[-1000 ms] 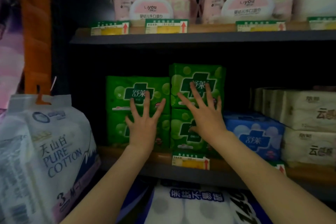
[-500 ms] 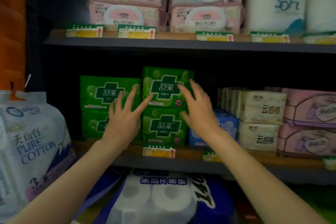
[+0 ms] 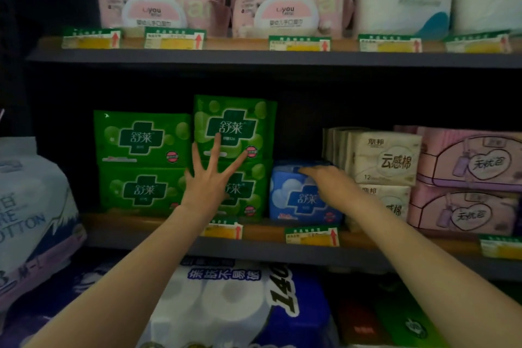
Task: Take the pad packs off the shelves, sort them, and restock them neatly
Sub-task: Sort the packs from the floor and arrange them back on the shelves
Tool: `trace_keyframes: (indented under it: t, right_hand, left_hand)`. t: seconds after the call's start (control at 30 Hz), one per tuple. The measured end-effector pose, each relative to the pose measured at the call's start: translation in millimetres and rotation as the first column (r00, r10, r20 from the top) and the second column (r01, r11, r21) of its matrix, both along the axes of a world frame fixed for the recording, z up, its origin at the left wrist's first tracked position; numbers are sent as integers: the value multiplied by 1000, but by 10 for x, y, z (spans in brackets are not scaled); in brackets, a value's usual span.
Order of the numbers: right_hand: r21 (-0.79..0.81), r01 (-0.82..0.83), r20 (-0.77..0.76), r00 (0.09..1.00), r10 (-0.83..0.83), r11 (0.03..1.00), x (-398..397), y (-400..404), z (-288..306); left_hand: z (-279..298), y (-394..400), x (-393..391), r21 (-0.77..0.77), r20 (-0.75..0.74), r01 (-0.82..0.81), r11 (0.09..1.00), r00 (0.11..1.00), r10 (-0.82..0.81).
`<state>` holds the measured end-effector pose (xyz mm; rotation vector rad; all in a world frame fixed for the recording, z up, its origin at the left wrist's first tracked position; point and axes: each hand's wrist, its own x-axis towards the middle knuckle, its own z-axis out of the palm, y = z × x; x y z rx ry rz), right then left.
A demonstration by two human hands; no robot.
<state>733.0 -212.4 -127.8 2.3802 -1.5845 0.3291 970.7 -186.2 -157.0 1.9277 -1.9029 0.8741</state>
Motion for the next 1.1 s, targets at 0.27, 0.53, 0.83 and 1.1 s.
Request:
trace_keyframes:
  t: [0.27, 0.53, 0.83, 1.1]
  right_hand:
    - [9, -65, -51, 997, 65, 998, -70, -213, 74]
    - [-90, -59, -60, 997, 53, 994, -96, 66, -36]
    - [-481, 235, 468, 884, 20, 845, -1255, 570, 181]
    - [-354, 75, 198, 980, -4, 932, -1416, 232, -242]
  left_hand:
    - [-104, -142, -189, -66, -46, -26, 997, 999, 23]
    - [-16, 76, -478, -22, -132, -49, 999, 990, 45]
    - [17, 134, -1474, -196, -69, 377, 905, 916, -396]
    - [-56, -132, -1666, 155, -116, 236, 959, 969, -219]
